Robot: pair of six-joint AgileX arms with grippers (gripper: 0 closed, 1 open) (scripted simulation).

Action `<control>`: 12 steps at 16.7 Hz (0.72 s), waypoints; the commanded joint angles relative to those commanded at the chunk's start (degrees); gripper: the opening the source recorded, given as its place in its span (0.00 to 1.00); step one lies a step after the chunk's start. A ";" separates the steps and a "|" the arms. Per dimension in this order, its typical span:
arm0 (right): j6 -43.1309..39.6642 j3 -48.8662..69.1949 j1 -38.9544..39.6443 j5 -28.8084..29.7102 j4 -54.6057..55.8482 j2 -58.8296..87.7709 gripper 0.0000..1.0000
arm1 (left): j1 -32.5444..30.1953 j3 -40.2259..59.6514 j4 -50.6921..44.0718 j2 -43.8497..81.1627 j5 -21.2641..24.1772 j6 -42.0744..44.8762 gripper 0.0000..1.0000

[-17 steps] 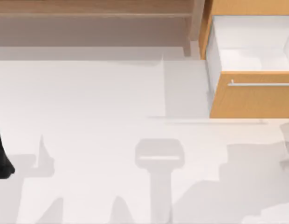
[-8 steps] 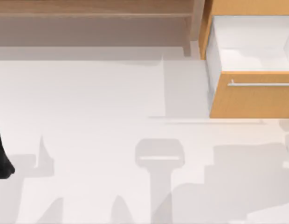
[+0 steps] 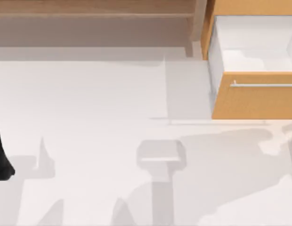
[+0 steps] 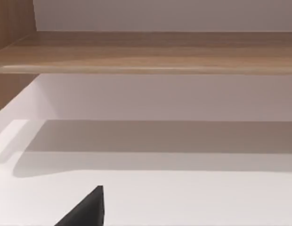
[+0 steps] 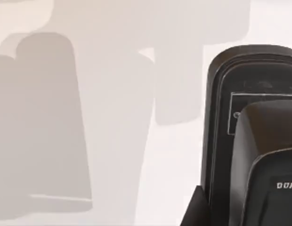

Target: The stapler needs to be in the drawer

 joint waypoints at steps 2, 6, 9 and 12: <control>3.47 7.69 0.42 4.06 -1.85 0.27 0.00 | 0.00 0.00 0.00 0.00 0.00 0.00 1.00; 10.33 24.15 3.44 9.20 -5.55 4.31 0.00 | 0.00 0.00 0.00 0.00 0.00 0.00 1.00; 14.56 34.92 6.59 9.18 -8.24 10.64 0.00 | 0.00 0.00 0.00 0.00 0.00 0.00 1.00; 17.67 42.88 10.04 5.69 -10.36 19.35 0.00 | 0.00 0.00 0.00 0.00 0.00 0.00 1.00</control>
